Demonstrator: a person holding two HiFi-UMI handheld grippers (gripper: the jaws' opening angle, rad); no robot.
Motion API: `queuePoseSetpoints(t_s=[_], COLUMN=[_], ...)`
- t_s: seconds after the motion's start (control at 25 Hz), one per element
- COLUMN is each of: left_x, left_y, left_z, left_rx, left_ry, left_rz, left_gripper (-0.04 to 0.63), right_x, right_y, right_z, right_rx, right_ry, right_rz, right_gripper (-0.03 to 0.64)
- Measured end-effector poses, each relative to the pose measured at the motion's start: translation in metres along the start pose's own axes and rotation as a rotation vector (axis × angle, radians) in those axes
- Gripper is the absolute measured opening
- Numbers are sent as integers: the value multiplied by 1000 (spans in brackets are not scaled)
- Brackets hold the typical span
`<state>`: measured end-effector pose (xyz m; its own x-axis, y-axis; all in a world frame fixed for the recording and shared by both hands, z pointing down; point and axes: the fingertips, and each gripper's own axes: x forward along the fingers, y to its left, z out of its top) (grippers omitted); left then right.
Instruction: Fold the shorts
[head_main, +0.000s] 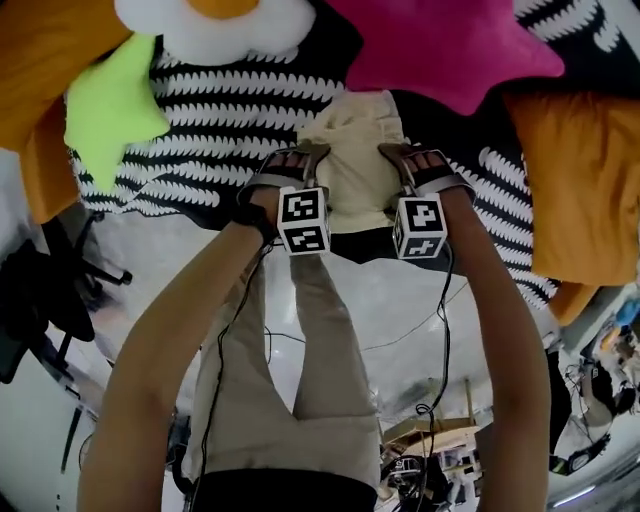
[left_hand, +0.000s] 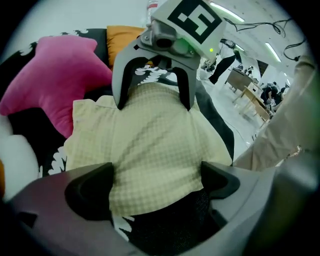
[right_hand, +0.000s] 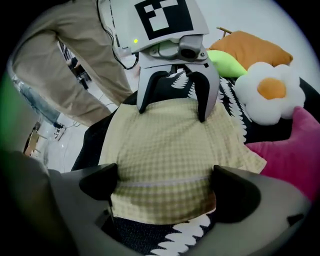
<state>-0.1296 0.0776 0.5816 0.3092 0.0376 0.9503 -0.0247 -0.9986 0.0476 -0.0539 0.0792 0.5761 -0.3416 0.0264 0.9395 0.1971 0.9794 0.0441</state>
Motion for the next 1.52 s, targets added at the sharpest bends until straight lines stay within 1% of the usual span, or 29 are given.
queuePoseSetpoints(t_s=[0.12,0.24,0.36,0.44,0.52,0.56,0.6,0.64,0.68,0.72,0.76,0.8,0.88,0.92,1.0,1.04,1.08,1.12,1.16,1.2,1.24,1.32,1.4,1.44,1.48,1.52], left_x=[12,17,18,16,10,5,-1,-9,-17,-26,-37,-50,-80,-95,-117,-121,-119,-112,-102,-91,-81,-67,-57,-52,-47,-44], left_y=[-2,1,-4,1,4,4,3,1,-3,-11,-21,-34,-60,-68,-69,-63,-54,-42,-28,-11,7,42,69,79,88,97], left_z=[0,-7,-4,-1,2,2,3,5,7,9,10,10,11,11,10,9,6,1,-4,-9,-12,-14,-14,-15,-16,-20], left_rx=[-28,-21,-13,-2,8,10,8,-4,-25,-46,-54,-55,-83,-122,-233,-291,-341,-375,-391,-392,-386,-356,-305,-276,-249,-228], left_ry=[14,-39,-87,-82,-57,-49,-50,-58,-70,-78,-83,-88,-119,-146,-189,-194,-186,-168,-147,-131,-122,-112,-102,-97,-91,-86], left_rz=[15,26,23,41,54,53,47,28,-11,-67,-132,-207,-370,-448,-576,-617,-638,-637,-614,-572,-521,-427,-344,-300,-254,-204], left_gripper=[529,529,529,528,523,478,377,198,109,102,97,95,95,95,97,98,100,100,100,100,100,100,104,112,132,177], right_x=[5,13,14,11,6,2,-2,-7,-12,-18,-26,-37,-65,-77,-91,-92,-88,-80,-69,-58,-47,-29,-18,-14,-12,-11], right_y=[3,3,5,2,2,4,7,10,16,24,36,51,77,83,81,76,68,58,45,28,11,-22,-46,-54,-61,-69], right_z=[1,2,-2,-6,-7,-7,-6,-5,-3,3,11,24,51,62,77,79,80,78,74,69,62,46,31,24,17,10], right_rx=[14,28,29,36,45,50,60,81,122,183,253,328,499,595,787,875,950,1006,1035,1037,1019,973,950,939,922,901], right_ry=[-6,-13,-39,-42,-31,-19,-3,16,29,31,19,-10,-116,-183,-299,-336,-357,-362,-354,-337,-314,-259,-195,-159,-128,-107], right_rz=[33,56,37,27,24,22,17,15,28,66,133,223,420,504,628,673,704,710,677,606,512,334,195,128,58,-16], right_gripper=[600,600,592,584,558,527,473,349,224,209,204,204,204,204,202,202,204,204,204,206,206,207,218,238,272,330])
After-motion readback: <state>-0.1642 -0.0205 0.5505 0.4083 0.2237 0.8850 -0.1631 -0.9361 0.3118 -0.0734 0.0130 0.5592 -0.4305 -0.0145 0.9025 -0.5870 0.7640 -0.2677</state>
